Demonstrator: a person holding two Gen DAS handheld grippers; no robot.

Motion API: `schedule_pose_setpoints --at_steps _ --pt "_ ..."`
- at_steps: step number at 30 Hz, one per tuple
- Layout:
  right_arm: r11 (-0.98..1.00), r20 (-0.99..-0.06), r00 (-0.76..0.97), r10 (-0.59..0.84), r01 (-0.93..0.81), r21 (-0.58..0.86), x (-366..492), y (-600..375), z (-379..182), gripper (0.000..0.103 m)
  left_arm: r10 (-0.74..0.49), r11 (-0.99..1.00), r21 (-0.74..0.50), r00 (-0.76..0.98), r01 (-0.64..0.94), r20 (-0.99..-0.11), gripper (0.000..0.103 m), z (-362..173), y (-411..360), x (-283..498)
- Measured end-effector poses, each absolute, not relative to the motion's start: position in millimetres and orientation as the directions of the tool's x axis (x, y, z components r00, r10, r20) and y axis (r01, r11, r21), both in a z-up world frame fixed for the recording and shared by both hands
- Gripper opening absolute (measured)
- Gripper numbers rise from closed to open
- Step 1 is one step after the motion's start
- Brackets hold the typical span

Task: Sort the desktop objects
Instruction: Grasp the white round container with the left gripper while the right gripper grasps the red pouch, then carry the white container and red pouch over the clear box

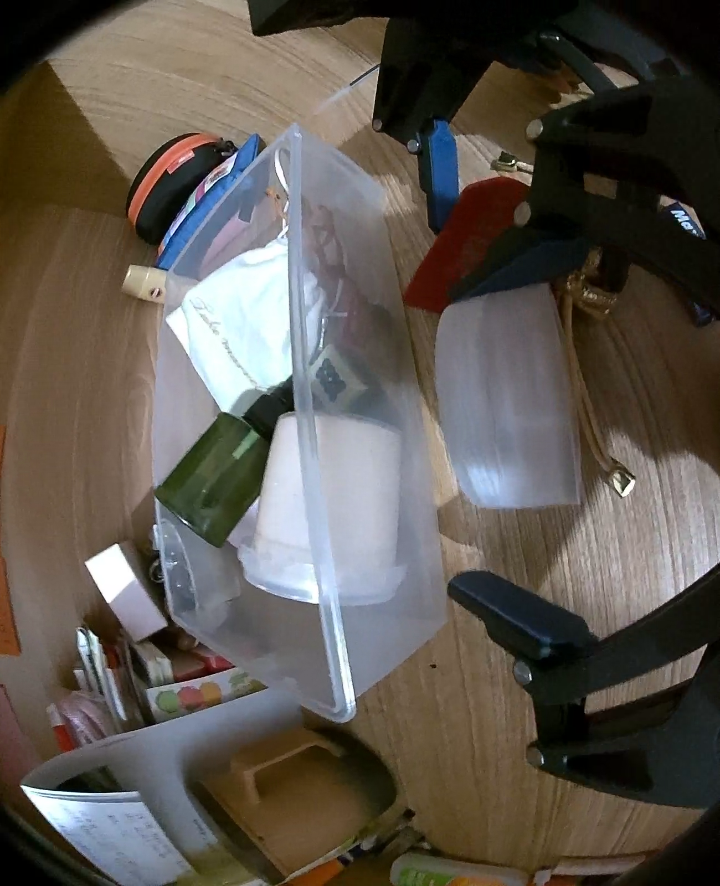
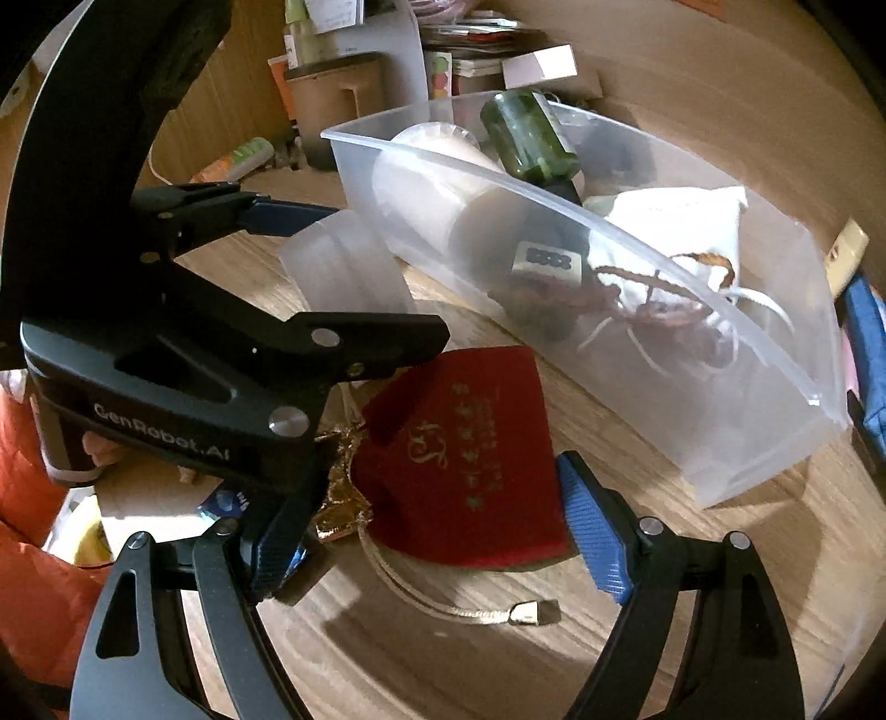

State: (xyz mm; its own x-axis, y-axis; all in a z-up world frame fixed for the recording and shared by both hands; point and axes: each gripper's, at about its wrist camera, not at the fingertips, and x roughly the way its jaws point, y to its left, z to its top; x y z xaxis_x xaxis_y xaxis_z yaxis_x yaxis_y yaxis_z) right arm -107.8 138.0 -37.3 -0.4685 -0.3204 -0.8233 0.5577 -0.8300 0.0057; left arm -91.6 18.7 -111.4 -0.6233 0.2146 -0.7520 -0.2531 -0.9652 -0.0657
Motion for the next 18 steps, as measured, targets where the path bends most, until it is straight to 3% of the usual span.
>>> schedule_pose_setpoints --at_steps 2,11,18 --pt "-0.827 -0.817 -0.481 -0.318 0.562 -0.008 -107.7 136.4 -37.6 0.075 0.215 -0.966 -0.072 -0.617 -0.249 -0.757 0.078 -113.1 18.1 -92.2" --pt "-0.825 -0.792 -0.507 -0.339 0.565 -0.009 -106.5 133.6 -33.1 0.029 0.236 -0.969 -0.13 -0.623 -0.211 -0.746 0.065 -112.7 5.7 -92.0" --pt "-0.835 -0.78 -0.523 -0.343 0.55 -0.002 -104.8 137.6 -31.9 0.02 0.204 -0.977 -0.115 -0.647 -0.177 -0.734 0.065 -111.3 -0.4 -89.6"
